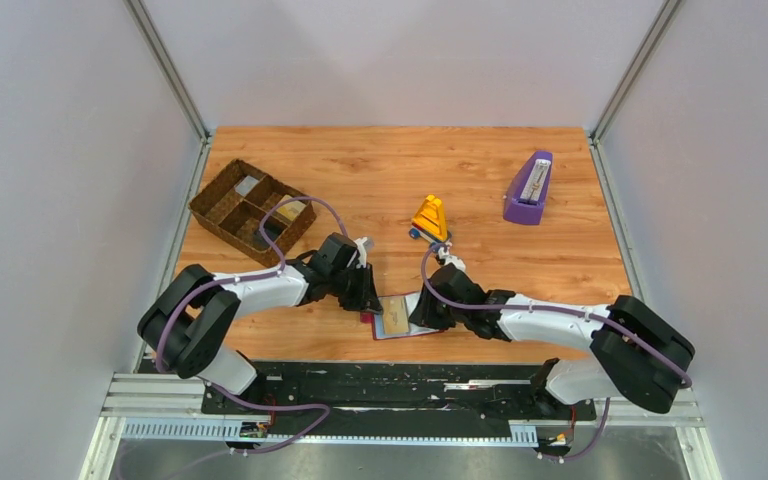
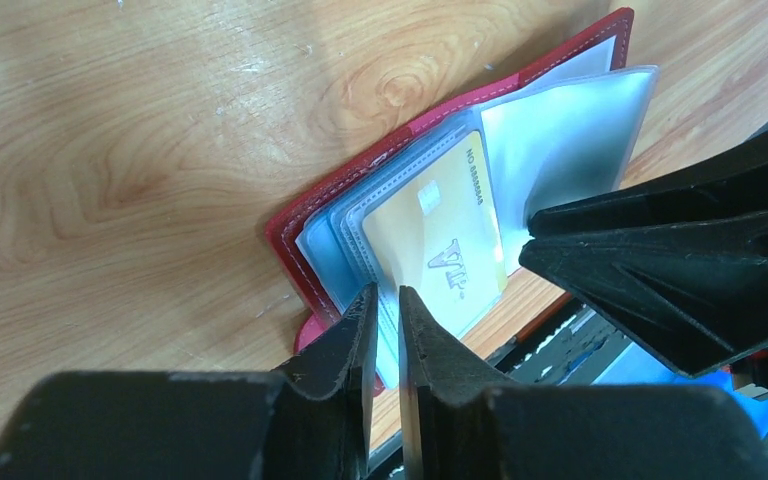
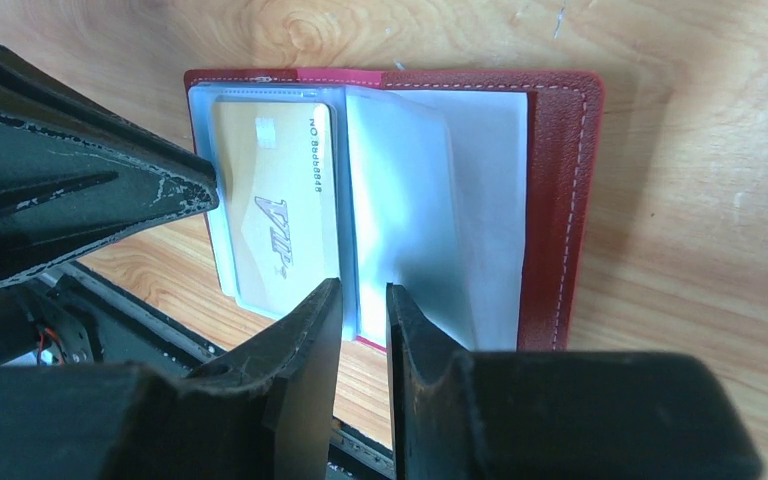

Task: Take the credit cards out of the card holder
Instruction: Remove the credit card from the card holder.

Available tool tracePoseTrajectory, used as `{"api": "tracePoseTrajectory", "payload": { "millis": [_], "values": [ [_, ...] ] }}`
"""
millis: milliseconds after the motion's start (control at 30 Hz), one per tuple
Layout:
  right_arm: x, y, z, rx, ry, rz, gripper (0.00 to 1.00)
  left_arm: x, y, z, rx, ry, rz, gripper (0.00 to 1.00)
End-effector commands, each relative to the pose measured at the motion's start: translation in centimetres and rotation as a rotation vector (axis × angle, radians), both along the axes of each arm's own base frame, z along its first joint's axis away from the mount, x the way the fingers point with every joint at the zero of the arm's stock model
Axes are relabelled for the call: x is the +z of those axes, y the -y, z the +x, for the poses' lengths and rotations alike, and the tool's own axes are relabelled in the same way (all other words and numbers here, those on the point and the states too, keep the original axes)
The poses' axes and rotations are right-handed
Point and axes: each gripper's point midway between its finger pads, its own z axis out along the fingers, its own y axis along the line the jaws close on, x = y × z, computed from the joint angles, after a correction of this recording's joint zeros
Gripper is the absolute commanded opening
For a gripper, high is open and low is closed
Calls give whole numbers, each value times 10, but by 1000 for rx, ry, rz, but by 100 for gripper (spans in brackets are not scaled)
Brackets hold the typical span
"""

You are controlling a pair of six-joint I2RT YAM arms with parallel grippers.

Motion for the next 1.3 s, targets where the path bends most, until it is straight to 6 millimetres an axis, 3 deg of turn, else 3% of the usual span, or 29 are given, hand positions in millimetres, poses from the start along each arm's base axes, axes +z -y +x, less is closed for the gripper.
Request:
{"api": "tracePoseTrajectory", "payload": {
  "millis": [0, 900, 1267],
  "values": [
    [22, -19, 2, 69, 40, 146, 24, -6, -1, 0, -18, 17, 8, 20],
    [1, -12, 4, 60, 0, 177, 23, -17, -2, -3, -18, -4, 14, 18],
    [-3, -13, 3, 70, -13, 197, 19, -22, -3, -6, -26, -14, 22, 12]
  ]
}}
